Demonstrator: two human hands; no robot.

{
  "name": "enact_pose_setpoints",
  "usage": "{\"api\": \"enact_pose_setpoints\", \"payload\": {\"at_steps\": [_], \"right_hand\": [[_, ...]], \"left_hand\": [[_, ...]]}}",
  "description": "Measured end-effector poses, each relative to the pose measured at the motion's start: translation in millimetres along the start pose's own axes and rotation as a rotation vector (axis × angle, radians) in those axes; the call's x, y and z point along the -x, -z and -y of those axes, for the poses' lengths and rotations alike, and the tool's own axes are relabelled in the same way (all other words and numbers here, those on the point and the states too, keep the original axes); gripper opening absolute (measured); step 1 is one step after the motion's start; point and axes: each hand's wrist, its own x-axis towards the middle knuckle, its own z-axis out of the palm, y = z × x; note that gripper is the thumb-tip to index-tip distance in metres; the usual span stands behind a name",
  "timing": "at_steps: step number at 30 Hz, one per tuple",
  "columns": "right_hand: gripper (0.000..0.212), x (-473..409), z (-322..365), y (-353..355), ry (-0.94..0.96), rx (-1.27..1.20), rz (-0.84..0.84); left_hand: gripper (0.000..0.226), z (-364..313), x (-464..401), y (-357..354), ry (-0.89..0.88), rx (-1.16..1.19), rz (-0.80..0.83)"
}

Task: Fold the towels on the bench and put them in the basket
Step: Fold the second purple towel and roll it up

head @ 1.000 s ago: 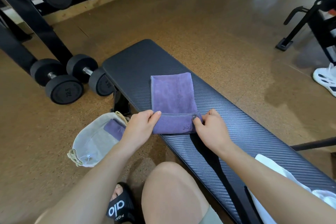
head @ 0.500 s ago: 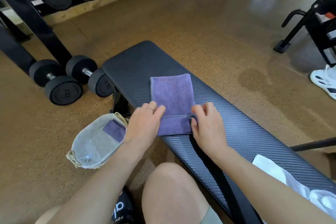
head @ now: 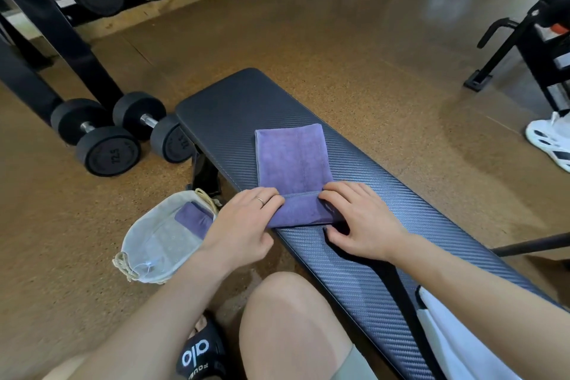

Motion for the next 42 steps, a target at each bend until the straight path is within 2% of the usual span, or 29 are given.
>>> {"api": "enact_pose_setpoints", "payload": {"at_steps": [3,8,13,16,19,24,28,36,39,42], "right_hand": [[0.046,-5.3,-3.3,3.9,0.023,-0.013,0.011],[0.051,-8.8,-6.3,4.8,0.028,-0.051,0.040],[0.047,-10.5,-8.3,3.3,0.001,-0.099,0.032],[0.037,-14.0,-6.5,5.5,-0.101,-0.291,-0.014],[0.022,-24.3,-9.1,9.4,-0.300,-0.518,-0.003],[0.029,-42.6,-13.2,10.5,-0.489,-0.646,0.044],[0.044,-52.8,-13.5,4.7,-0.571,-0.525,0.098],[0.047,-63.5,-2.4,-3.2,-0.626,-0.321,0.052],[0.043,-67.2,0.7,-6.7,-0.652,-0.279,0.014],[0.037,-65.5,3.4,-8.1,-0.696,-0.340,-0.095]], "left_hand": [[0.047,2.0,-2.2,-0.8,-0.014,-0.053,0.017],[0.025,1.3,2.3,1.4,0.029,-0.055,-0.016],[0.026,-2.3,11.3,8.5,0.158,0.159,-0.044],[0.013,0.3,13.5,17.0,0.264,0.360,-0.013],[0.008,6.0,11.5,18.3,0.346,0.507,-0.032],[0.015,9.3,0.0,13.0,0.491,0.667,-0.082],[0.028,10.0,-8.5,8.7,0.600,0.638,-0.117],[0.051,17.4,-12.7,1.4,0.743,0.622,-0.034],[0.046,15.4,-12.3,-2.8,0.758,0.579,-0.081],[0.029,13.3,-8.3,-3.2,0.702,0.463,-0.215]]}}
